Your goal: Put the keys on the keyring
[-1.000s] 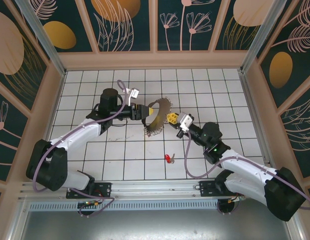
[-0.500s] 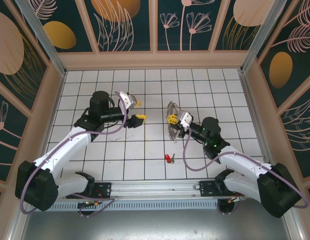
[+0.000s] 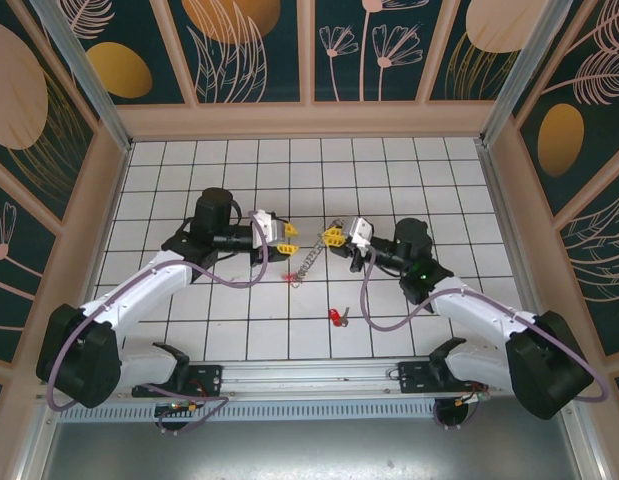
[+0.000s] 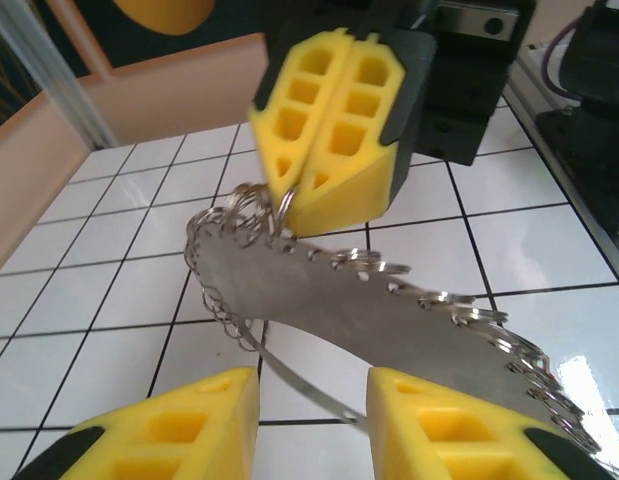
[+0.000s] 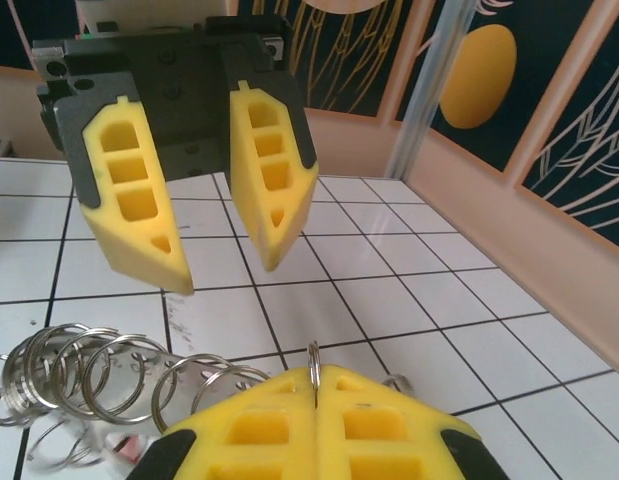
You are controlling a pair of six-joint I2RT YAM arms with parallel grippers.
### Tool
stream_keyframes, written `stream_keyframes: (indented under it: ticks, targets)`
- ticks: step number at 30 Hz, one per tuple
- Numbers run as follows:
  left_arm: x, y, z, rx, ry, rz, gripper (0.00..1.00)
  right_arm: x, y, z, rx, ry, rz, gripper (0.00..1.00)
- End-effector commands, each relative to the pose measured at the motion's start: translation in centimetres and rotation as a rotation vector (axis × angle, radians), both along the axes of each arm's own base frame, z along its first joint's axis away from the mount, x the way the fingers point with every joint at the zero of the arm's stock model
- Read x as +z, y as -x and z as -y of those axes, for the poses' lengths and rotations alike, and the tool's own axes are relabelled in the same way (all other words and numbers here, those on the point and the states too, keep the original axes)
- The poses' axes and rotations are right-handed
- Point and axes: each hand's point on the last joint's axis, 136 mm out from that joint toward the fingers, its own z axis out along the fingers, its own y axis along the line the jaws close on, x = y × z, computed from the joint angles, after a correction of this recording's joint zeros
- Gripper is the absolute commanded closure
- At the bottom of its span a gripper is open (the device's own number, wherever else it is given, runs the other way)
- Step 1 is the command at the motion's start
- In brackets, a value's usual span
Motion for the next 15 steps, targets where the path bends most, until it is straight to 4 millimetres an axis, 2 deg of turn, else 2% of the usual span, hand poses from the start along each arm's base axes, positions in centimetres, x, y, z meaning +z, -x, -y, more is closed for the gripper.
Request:
stream_keyframes:
  ticks: [1,11,15]
  targets:
    - [1.3,0.4,1.1,-0.079,0.030,0.106,0.66,2.2,1.0,-1.0,0.107,-0.025,0.071,1.00]
    - [0.8,0.5,2.3,-0.092,0.023,0.089,0.69,1.5,1.5,-2.8,0.210,0.040,0.061,1.00]
    - [0.8,0.4,2.5,-0.084,0.034,0.080,0.64,1.4,1.5,-3.3,0.227,0.049,0.058,1.00]
